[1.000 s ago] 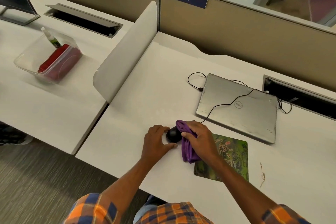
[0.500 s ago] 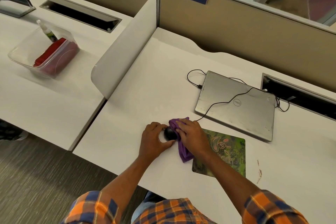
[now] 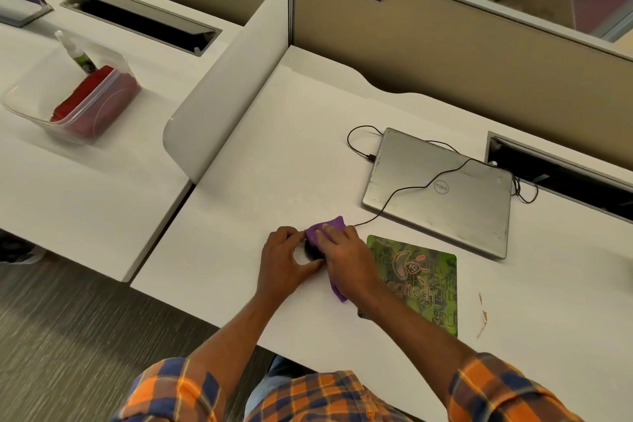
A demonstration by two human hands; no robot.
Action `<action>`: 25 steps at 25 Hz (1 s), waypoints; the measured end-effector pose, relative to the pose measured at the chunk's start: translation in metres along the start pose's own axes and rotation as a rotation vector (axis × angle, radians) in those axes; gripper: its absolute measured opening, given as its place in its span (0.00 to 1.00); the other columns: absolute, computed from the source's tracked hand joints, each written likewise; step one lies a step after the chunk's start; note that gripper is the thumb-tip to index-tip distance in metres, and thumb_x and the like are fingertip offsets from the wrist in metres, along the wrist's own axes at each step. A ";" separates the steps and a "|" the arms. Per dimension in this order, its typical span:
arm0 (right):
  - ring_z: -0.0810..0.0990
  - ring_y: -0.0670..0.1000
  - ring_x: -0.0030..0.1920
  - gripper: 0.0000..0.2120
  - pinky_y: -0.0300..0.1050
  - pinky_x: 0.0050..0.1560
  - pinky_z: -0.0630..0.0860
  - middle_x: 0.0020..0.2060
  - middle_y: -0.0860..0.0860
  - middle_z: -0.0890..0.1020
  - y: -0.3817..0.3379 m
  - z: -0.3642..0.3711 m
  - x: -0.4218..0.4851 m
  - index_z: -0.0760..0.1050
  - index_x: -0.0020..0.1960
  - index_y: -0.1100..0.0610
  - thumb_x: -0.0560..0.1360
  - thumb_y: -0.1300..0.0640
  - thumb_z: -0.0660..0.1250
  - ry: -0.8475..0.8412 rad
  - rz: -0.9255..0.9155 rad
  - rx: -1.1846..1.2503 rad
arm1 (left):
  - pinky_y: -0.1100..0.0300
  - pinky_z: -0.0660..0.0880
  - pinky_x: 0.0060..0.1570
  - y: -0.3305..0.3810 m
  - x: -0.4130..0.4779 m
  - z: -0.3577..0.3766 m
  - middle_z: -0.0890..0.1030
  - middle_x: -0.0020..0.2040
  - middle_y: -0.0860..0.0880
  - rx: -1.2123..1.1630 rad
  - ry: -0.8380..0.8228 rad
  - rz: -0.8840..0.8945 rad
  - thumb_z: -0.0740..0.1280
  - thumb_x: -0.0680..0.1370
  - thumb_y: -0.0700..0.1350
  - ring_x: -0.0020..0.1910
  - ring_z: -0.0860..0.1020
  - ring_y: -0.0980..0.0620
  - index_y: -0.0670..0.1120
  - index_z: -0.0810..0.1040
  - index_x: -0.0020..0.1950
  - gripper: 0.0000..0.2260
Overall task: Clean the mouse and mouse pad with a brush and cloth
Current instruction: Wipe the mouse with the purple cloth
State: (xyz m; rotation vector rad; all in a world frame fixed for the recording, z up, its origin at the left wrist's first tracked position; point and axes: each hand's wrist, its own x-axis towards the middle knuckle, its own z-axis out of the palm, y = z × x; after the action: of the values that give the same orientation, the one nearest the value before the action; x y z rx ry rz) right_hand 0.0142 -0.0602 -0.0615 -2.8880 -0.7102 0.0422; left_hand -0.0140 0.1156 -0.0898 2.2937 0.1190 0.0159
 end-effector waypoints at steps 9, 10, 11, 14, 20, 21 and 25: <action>0.82 0.60 0.57 0.23 0.52 0.47 0.86 0.64 0.58 0.84 -0.009 0.014 -0.030 0.82 0.68 0.60 0.73 0.63 0.77 0.093 -0.120 -0.037 | 0.48 0.80 0.49 -0.005 -0.005 0.005 0.83 0.55 0.49 0.099 -0.001 0.067 0.82 0.69 0.55 0.52 0.79 0.48 0.47 0.85 0.62 0.24; 0.83 0.60 0.56 0.22 0.51 0.46 0.86 0.63 0.58 0.85 -0.008 0.015 -0.032 0.82 0.67 0.59 0.73 0.63 0.77 0.115 -0.097 -0.016 | 0.48 0.79 0.49 -0.006 -0.005 0.006 0.83 0.55 0.49 0.107 0.001 0.068 0.82 0.70 0.56 0.53 0.79 0.48 0.48 0.85 0.62 0.24; 0.83 0.60 0.55 0.21 0.51 0.46 0.86 0.62 0.57 0.85 -0.006 0.015 -0.035 0.83 0.67 0.59 0.74 0.63 0.76 0.134 -0.069 0.009 | 0.48 0.79 0.50 -0.006 -0.006 0.007 0.83 0.55 0.50 0.110 0.006 0.067 0.82 0.70 0.56 0.53 0.79 0.48 0.48 0.85 0.62 0.24; 0.83 0.60 0.55 0.20 0.52 0.49 0.86 0.61 0.57 0.86 0.003 0.014 -0.037 0.82 0.69 0.59 0.77 0.64 0.75 0.168 0.082 0.126 | 0.50 0.79 0.51 -0.008 -0.006 0.007 0.81 0.55 0.51 0.105 0.021 0.069 0.82 0.69 0.57 0.54 0.78 0.49 0.49 0.84 0.63 0.25; 0.84 0.62 0.52 0.18 0.55 0.53 0.84 0.57 0.58 0.88 0.030 0.005 -0.021 0.84 0.65 0.62 0.76 0.67 0.77 0.197 0.196 0.201 | 0.50 0.78 0.52 -0.009 -0.004 0.007 0.79 0.56 0.51 0.126 0.008 0.094 0.81 0.70 0.60 0.55 0.77 0.49 0.49 0.83 0.63 0.26; 0.84 0.62 0.52 0.18 0.54 0.53 0.84 0.57 0.58 0.88 0.032 0.004 -0.020 0.84 0.65 0.63 0.75 0.67 0.77 0.198 0.207 0.200 | 0.51 0.78 0.52 -0.009 -0.004 0.006 0.79 0.56 0.51 0.126 0.007 0.094 0.81 0.70 0.60 0.55 0.77 0.49 0.50 0.83 0.63 0.26; 0.85 0.62 0.55 0.18 0.54 0.55 0.84 0.60 0.58 0.87 0.019 0.010 -0.028 0.84 0.66 0.61 0.76 0.65 0.76 0.196 0.192 0.183 | 0.54 0.78 0.53 -0.007 -0.004 0.004 0.79 0.55 0.52 0.108 0.005 0.076 0.82 0.69 0.60 0.54 0.76 0.51 0.50 0.84 0.63 0.27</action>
State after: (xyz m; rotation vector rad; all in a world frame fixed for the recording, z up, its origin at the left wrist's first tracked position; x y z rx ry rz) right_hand -0.0030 -0.0880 -0.0752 -2.7250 -0.3726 -0.1426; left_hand -0.0185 0.1163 -0.0974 2.4052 0.0357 0.0560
